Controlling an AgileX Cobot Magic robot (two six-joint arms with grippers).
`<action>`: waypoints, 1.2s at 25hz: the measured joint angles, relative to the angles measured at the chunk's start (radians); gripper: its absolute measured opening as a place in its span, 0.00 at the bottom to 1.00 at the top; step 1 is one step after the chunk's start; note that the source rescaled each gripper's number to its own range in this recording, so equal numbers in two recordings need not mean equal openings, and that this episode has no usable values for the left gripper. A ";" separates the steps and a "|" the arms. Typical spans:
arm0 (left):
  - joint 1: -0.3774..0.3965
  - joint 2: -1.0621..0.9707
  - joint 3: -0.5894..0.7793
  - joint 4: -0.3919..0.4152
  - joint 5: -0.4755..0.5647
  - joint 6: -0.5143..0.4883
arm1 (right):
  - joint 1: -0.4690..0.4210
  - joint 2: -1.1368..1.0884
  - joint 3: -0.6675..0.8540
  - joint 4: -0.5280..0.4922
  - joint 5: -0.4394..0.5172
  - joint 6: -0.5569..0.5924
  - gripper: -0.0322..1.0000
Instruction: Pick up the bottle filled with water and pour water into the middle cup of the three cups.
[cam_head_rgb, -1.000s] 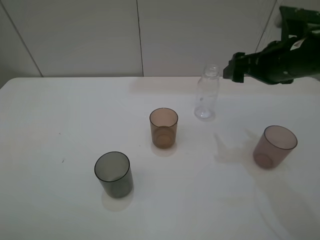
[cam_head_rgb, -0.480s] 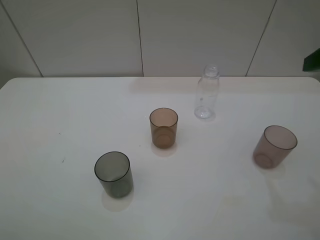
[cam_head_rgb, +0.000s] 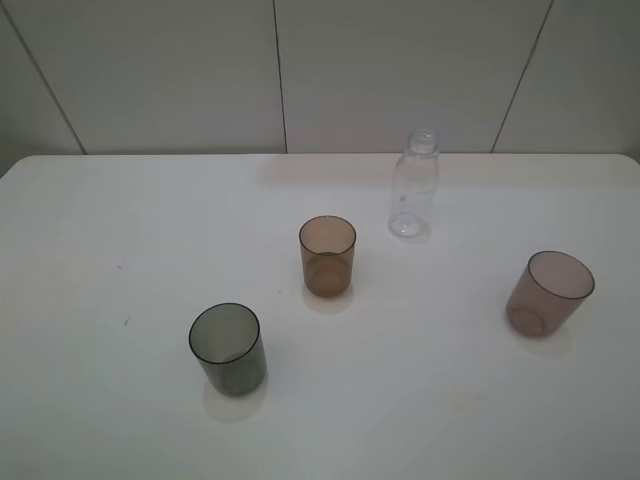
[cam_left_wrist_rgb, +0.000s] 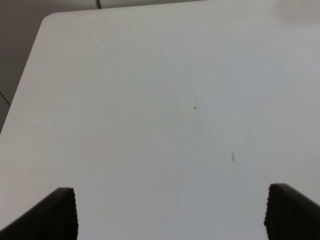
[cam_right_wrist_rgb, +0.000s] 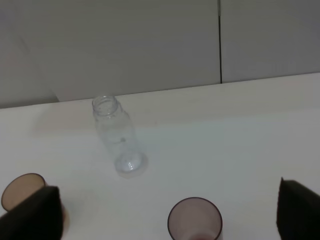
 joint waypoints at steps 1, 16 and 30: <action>0.000 0.000 0.000 0.000 0.000 0.000 | 0.000 -0.037 0.006 0.000 0.017 0.000 1.00; 0.000 0.000 0.000 0.000 0.000 0.000 | 0.015 -0.334 0.243 -0.093 0.078 -0.001 1.00; 0.000 0.000 0.000 0.000 0.000 0.000 | -0.044 -0.334 0.266 -0.058 0.080 -0.113 1.00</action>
